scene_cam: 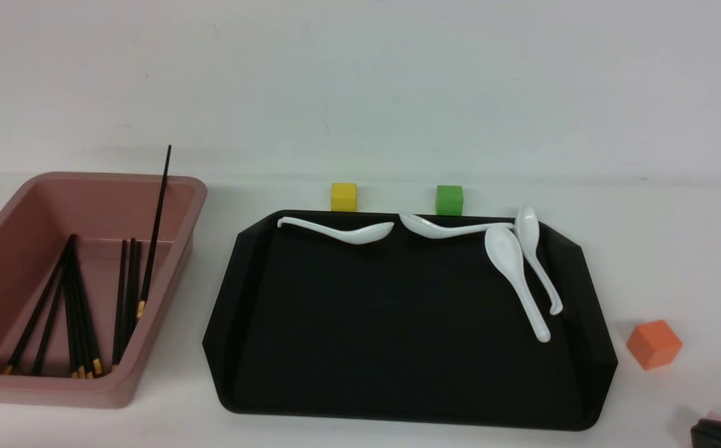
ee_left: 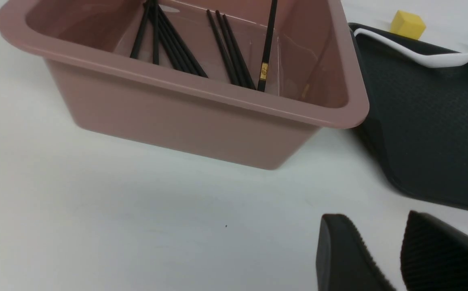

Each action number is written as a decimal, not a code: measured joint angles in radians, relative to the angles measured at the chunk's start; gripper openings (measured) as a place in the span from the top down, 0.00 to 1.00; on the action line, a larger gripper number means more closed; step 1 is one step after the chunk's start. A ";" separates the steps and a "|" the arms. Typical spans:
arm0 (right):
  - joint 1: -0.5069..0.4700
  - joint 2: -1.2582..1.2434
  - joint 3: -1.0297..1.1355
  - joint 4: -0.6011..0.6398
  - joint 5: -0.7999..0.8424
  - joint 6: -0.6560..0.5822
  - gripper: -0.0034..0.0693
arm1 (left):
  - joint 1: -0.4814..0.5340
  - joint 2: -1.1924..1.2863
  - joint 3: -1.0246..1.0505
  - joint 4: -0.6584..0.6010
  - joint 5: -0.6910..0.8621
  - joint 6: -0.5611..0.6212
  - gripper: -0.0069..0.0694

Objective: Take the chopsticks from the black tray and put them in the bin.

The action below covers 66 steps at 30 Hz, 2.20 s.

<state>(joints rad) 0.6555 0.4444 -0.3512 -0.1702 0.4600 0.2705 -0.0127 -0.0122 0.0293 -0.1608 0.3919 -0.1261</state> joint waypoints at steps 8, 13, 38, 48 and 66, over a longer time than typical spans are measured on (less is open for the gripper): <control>-0.069 -0.132 0.070 0.000 -0.045 -0.025 0.92 | 0.000 0.000 0.000 0.000 0.000 0.000 0.60; -0.226 -0.254 0.195 0.036 -0.111 -0.086 0.91 | 0.000 0.000 0.000 0.000 0.000 0.000 0.60; -0.656 -0.454 0.369 0.188 -0.092 -0.155 0.86 | 0.000 0.000 0.000 0.000 0.000 0.000 0.60; -0.644 -0.454 0.369 0.176 -0.092 -0.155 0.84 | 0.000 0.000 0.000 0.000 0.000 0.000 0.60; -0.644 -0.454 0.369 0.170 -0.092 -0.155 0.81 | 0.000 0.000 0.000 0.000 0.000 0.000 0.60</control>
<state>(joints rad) 0.0112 -0.0099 0.0180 0.0000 0.3678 0.1156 -0.0127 -0.0122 0.0293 -0.1608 0.3919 -0.1261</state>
